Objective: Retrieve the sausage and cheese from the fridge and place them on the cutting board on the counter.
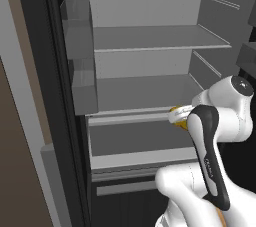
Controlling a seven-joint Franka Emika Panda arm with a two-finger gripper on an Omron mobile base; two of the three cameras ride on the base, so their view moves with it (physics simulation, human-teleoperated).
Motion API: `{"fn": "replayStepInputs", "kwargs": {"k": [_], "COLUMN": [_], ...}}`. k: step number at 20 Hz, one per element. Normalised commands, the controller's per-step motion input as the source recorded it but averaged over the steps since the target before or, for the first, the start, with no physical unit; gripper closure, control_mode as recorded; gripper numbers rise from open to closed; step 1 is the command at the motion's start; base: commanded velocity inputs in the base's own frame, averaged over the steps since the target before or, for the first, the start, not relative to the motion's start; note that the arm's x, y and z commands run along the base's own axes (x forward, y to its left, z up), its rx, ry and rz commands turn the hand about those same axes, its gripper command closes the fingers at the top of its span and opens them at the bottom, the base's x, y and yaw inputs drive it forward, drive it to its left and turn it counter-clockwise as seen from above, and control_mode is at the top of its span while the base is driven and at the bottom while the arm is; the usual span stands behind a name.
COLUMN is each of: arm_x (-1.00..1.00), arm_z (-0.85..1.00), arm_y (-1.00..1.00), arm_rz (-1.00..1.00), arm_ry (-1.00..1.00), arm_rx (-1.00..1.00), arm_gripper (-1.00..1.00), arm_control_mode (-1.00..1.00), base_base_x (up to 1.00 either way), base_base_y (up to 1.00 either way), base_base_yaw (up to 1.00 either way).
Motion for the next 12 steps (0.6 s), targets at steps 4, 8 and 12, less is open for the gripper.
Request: {"fn": "replayStepInputs", "kwargs": {"k": [4,8,12], "arm_x": [0.0,0.0,0.0], "arm_z": [0.0,0.0,0.0], "arm_y": [0.0,0.0,0.0], "arm_rz": [0.0,0.0,0.0], "arm_ry": [0.0,0.0,0.0], "arm_rx": [0.0,0.0,0.0], "arm_gripper": [1.0,1.0,1.0], "arm_control_mode": [-1.0,-1.0,1.0], "base_base_x": [0.0,0.0,0.0], "base_base_y": [0.0,0.0,0.0], "base_base_yaw": [0.0,0.0,0.0]}}
